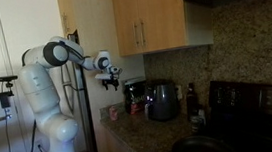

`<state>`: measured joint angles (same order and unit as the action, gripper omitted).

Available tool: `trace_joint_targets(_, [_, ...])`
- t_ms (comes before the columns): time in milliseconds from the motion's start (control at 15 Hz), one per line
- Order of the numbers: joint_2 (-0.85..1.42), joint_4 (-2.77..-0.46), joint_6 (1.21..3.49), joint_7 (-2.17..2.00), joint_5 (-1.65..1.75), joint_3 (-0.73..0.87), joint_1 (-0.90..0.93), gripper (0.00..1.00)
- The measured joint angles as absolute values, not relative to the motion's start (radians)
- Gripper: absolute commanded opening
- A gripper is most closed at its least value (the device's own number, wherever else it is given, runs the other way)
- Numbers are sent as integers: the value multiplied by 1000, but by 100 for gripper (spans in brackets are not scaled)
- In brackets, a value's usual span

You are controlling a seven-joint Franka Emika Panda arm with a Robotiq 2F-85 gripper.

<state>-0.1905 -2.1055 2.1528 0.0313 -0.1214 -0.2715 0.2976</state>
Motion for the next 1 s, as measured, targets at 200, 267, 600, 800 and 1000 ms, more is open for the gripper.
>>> trace_joint_targets(200, [-187, -2101, 2074, 29, -127, -272, 298, 100])
trace_joint_targets(267, [-181, -2101, 2057, 30, -131, -272, 299, 100])
trace_joint_targets(600, [-124, -2101, 2026, 37, -158, -278, 308, 100])
trace_joint_targets(800, [-138, -2081, 2032, 37, -158, -275, 307, 100])
trace_joint_targets(1000, [-219, -2060, 2033, 29, -158, -271, 306, 100])
